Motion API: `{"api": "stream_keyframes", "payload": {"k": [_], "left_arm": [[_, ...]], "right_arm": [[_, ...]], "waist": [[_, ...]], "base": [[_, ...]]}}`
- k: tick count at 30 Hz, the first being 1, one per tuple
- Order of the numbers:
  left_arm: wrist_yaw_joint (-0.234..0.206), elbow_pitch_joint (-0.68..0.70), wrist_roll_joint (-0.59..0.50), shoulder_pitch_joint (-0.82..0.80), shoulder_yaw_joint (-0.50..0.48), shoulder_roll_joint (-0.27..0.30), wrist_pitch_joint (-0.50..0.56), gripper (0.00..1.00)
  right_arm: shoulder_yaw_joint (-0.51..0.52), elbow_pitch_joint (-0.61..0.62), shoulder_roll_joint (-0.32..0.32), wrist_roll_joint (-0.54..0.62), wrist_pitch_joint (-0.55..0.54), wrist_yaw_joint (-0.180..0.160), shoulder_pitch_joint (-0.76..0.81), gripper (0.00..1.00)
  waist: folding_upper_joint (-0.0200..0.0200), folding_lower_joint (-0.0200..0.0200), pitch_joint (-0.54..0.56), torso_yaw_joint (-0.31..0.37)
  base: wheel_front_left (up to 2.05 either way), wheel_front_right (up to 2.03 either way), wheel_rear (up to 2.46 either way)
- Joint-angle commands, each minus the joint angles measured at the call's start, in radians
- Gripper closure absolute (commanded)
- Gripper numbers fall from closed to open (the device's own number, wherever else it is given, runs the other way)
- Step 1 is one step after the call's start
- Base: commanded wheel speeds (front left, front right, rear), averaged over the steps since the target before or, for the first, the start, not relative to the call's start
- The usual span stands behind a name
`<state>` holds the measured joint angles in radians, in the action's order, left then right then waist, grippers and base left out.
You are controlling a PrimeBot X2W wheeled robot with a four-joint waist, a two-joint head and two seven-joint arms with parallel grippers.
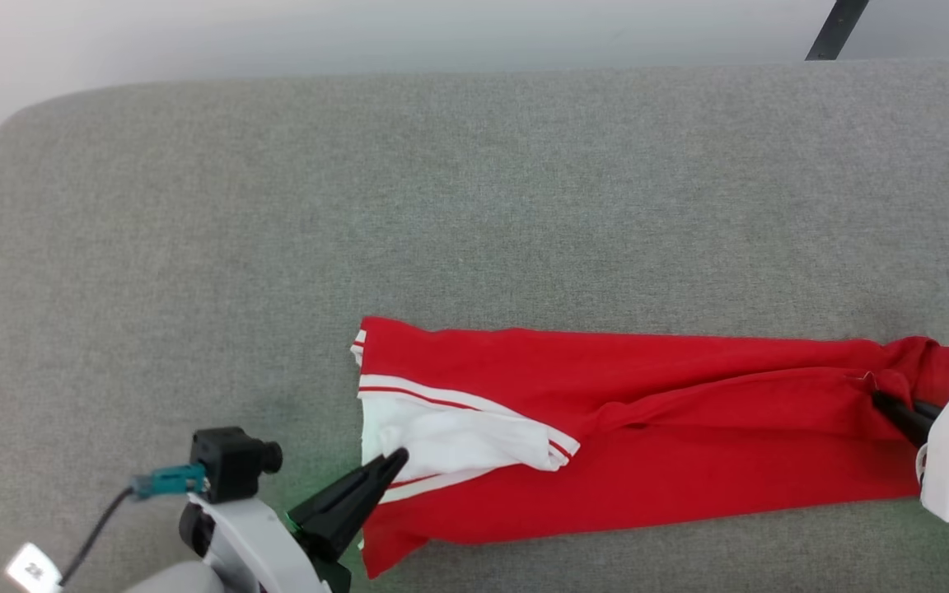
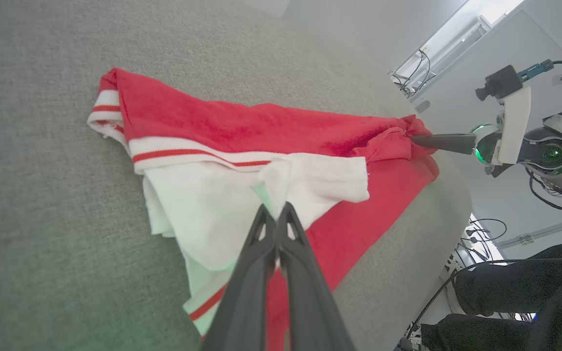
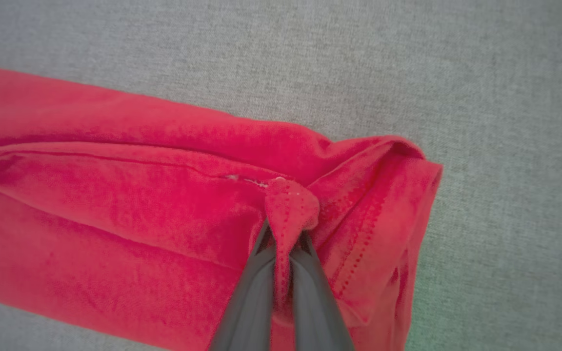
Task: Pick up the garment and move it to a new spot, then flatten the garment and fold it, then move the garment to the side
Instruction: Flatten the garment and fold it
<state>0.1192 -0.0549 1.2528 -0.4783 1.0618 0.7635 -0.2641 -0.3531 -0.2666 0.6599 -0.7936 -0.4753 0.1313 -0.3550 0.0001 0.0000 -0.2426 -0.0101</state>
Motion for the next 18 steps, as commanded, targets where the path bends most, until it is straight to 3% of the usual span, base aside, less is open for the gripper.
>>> {"api": "stream_keyframes", "payload": {"k": [1, 5, 6, 7, 9, 10, 11, 12, 18], "left_arm": [[0.006, -0.017, -0.008, 0.018, -0.008, -0.014, 0.001, 1.0], [0.01, -0.089, -0.028, 0.035, -0.018, -0.061, 0.001, 1.0], [0.011, -0.109, -0.034, 0.039, -0.018, -0.073, 0.001, 0.94], [0.012, -0.125, -0.041, 0.042, -0.016, -0.084, 0.001, 0.8], [0.013, -0.151, -0.05, 0.044, -0.019, -0.099, 0.001, 0.41], [0.012, -0.162, -0.058, 0.043, -0.024, -0.105, 0.001, 0.0], [0.012, -0.166, -0.059, 0.041, -0.038, -0.113, 0.001, 0.0], [0.012, -0.164, -0.059, 0.041, -0.05, -0.118, 0.001, 0.0], [0.013, -0.132, -0.081, 0.052, -0.097, -0.101, 0.001, 0.0]], "right_arm": [[0.013, 0.002, -0.012, 0.011, -0.001, -0.001, 0.016, 1.0], [0.047, -0.008, -0.042, 0.036, -0.004, -0.001, 0.038, 1.0], [0.053, -0.011, -0.049, 0.04, -0.002, -0.001, 0.043, 1.0], [0.056, -0.014, -0.056, 0.045, -0.001, -0.001, 0.045, 1.0], [0.075, -0.017, -0.068, 0.056, 0.015, -0.001, 0.046, 0.64], [0.08, -0.02, -0.074, 0.064, 0.019, -0.001, 0.048, 0.52], [0.083, -0.022, -0.08, 0.07, 0.02, -0.001, 0.052, 0.32], [0.086, -0.021, -0.085, 0.073, 0.021, -0.001, 0.055, 0.0], [0.124, -0.009, -0.084, 0.084, 0.009, -0.001, 0.064, 0.0]], "waist": [[-0.0001, 0.0, -0.003, 0.001], [-0.0001, 0.0, -0.002, 0.001], [-0.0001, 0.0, 0.0, 0.001], [-0.0001, 0.0, 0.001, 0.001], [-0.0001, 0.0, 0.005, 0.003], [-0.0001, 0.0, 0.007, 0.004], [-0.0001, 0.0, 0.01, 0.003], [-0.0001, 0.0, 0.014, 0.003], [-0.0001, 0.0, 0.038, 0.003]], "base": [[0.0, 0.0, 0.0], [0.0, 0.0, 0.0], [0.0, 0.0, 0.0], [0.0, 0.0, 0.0], [0.0, 0.0, 0.0], [0.0, 0.0, 0.0], [0.0, 0.0, 0.0], [0.0, 0.0, 0.0], [0.0, 0.0, 0.0]]}}
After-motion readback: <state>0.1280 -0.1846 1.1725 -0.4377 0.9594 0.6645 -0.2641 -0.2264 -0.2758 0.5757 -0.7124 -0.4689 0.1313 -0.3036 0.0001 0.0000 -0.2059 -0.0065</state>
